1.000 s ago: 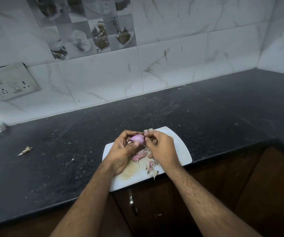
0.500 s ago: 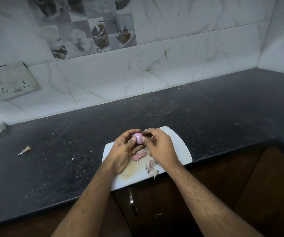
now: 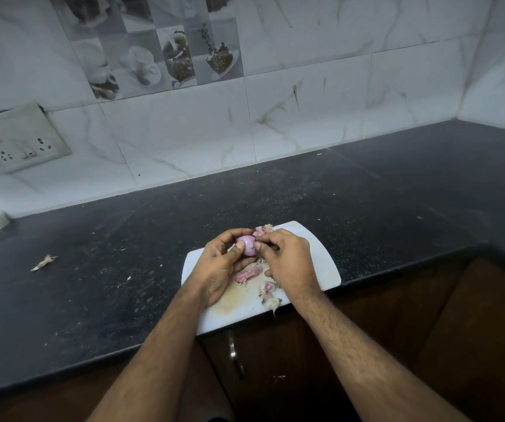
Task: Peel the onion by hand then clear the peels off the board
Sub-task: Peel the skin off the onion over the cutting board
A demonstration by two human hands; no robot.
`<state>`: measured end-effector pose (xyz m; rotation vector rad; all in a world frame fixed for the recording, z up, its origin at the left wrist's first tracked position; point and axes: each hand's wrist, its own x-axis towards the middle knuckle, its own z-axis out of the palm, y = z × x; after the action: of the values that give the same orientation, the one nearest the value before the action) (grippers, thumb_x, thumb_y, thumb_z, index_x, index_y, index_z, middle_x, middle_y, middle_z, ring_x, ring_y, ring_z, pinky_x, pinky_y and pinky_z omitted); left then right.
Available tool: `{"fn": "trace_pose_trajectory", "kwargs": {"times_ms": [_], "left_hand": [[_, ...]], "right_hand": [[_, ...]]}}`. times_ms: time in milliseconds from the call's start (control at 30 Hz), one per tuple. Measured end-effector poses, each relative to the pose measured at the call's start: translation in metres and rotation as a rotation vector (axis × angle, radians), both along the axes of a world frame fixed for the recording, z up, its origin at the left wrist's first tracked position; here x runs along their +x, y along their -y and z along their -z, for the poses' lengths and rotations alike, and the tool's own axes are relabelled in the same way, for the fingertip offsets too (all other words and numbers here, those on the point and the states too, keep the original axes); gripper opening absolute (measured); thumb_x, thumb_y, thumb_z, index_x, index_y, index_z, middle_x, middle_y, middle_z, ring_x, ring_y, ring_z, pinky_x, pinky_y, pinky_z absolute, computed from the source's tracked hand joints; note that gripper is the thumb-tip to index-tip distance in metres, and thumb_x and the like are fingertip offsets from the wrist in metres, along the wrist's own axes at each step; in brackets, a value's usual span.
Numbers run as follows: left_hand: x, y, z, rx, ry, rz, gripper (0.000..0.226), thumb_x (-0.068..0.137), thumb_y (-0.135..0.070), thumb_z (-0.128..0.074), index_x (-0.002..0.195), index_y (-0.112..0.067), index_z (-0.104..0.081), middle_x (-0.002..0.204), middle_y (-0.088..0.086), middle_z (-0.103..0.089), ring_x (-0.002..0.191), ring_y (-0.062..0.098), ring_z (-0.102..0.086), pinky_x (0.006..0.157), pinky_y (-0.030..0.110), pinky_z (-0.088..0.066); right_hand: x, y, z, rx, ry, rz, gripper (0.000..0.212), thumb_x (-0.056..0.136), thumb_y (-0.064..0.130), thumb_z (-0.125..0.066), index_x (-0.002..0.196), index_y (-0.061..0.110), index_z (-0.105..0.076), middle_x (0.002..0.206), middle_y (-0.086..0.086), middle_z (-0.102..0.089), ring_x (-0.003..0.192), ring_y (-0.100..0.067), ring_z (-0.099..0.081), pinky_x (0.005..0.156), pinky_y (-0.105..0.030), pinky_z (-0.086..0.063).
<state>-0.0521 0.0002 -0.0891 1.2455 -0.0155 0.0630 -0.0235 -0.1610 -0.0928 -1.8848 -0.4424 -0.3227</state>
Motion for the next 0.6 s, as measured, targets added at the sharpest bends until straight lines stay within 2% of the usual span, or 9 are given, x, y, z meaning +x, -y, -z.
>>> {"fn": "trace_pose_trajectory", "kwargs": {"times_ms": [67,133,233,300,500,600], "left_hand": [[-0.0004,0.0,-0.0001,0.003,0.0,-0.004,0.024,0.101,-0.004,-0.059,0.123,-0.003,-0.068,0.125,0.019,-0.07,0.102,0.026,-0.074,0.084,0.032,-0.064],[-0.0004,0.0005,-0.0001,0.003,0.0,-0.006,0.025,0.098,-0.007,-0.062,0.122,-0.003,-0.069,0.123,0.018,-0.071,0.103,0.026,-0.074,0.086,0.033,-0.064],[-0.0002,0.0006,0.0,0.014,0.003,-0.01,0.03,0.094,-0.011,-0.065,0.123,-0.002,-0.068,0.126,0.019,-0.07,0.105,0.027,-0.074,0.088,0.033,-0.063],[0.0003,-0.0002,0.0012,0.026,0.001,-0.005,0.028,0.097,-0.009,-0.063,0.124,-0.002,-0.068,0.129,0.02,-0.068,0.107,0.028,-0.074,0.087,0.032,-0.064],[0.0021,-0.0006,0.0027,0.031,-0.013,-0.008,0.024,0.102,-0.004,-0.058,0.123,-0.002,-0.069,0.129,0.021,-0.069,0.107,0.029,-0.074,0.094,0.04,-0.061],[0.0032,0.0005,0.0033,0.044,-0.027,-0.027,0.023,0.104,-0.003,-0.054,0.123,-0.002,-0.068,0.129,0.022,-0.069,0.106,0.029,-0.075,0.097,0.043,-0.058]], "right_hand": [[-0.0009,-0.0008,-0.0007,-0.024,0.012,-0.008,0.018,0.096,0.015,-0.072,0.113,0.015,-0.078,0.103,0.01,-0.071,0.092,-0.01,-0.071,0.08,-0.038,-0.064],[-0.002,-0.0015,-0.0012,-0.062,0.036,-0.009,0.02,0.097,0.018,-0.071,0.115,0.015,-0.078,0.103,0.007,-0.07,0.09,-0.009,-0.07,0.079,-0.035,-0.063],[-0.004,-0.0012,-0.0024,-0.106,0.067,0.007,0.022,0.097,0.025,-0.07,0.115,0.015,-0.078,0.101,0.004,-0.071,0.09,-0.006,-0.066,0.078,-0.015,-0.055],[-0.0043,-0.0006,-0.0031,-0.12,0.063,0.019,0.023,0.096,0.026,-0.072,0.115,0.015,-0.078,0.102,0.004,-0.072,0.092,-0.004,-0.065,0.079,-0.008,-0.05],[-0.0002,-0.0015,-0.0021,-0.11,0.024,0.05,0.02,0.096,0.024,-0.071,0.113,0.015,-0.077,0.1,0.006,-0.073,0.089,-0.004,-0.068,0.083,-0.023,-0.059],[0.0038,-0.0026,0.0018,-0.079,-0.037,0.062,0.019,0.1,0.021,-0.064,0.114,0.016,-0.076,0.094,0.005,-0.076,0.085,-0.007,-0.072,0.078,-0.032,-0.063]]}}
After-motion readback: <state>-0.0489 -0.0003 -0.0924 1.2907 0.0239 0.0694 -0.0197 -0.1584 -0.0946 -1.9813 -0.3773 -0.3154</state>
